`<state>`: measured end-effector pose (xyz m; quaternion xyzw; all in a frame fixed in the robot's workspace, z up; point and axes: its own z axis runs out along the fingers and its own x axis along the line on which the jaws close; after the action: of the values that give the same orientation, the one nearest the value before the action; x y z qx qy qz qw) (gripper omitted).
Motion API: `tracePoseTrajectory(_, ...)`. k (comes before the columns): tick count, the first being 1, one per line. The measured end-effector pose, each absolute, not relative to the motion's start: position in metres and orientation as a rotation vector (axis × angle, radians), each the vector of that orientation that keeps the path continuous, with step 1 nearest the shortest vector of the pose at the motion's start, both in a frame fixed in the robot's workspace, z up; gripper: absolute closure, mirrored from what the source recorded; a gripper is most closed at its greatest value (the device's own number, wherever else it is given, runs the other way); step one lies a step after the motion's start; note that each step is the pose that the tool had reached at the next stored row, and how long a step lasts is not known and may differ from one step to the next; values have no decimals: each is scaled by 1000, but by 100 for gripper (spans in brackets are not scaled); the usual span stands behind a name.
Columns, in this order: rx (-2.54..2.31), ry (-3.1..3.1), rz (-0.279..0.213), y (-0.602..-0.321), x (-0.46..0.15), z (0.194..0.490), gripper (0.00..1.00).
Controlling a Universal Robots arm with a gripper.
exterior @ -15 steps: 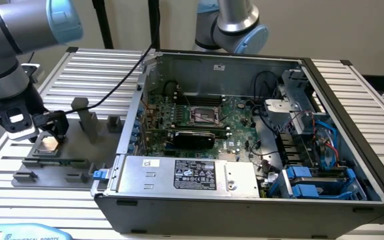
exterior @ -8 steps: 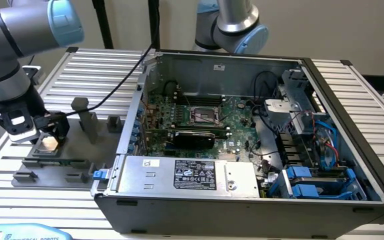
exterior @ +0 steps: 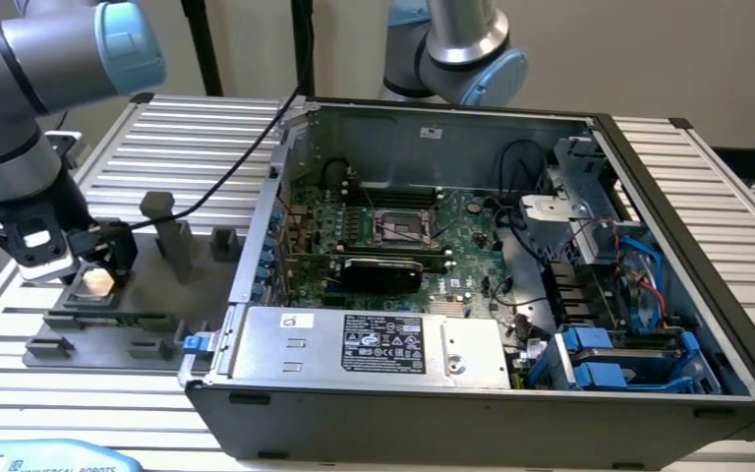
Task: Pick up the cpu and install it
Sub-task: 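Pick up the cpu and move it towards the insertion slot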
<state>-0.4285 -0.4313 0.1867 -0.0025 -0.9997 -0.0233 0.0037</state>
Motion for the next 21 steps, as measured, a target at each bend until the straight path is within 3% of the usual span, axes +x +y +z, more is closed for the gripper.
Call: tracePoseTrajectory(21, -6, -3134, -50, -431, -428, 185, 29)
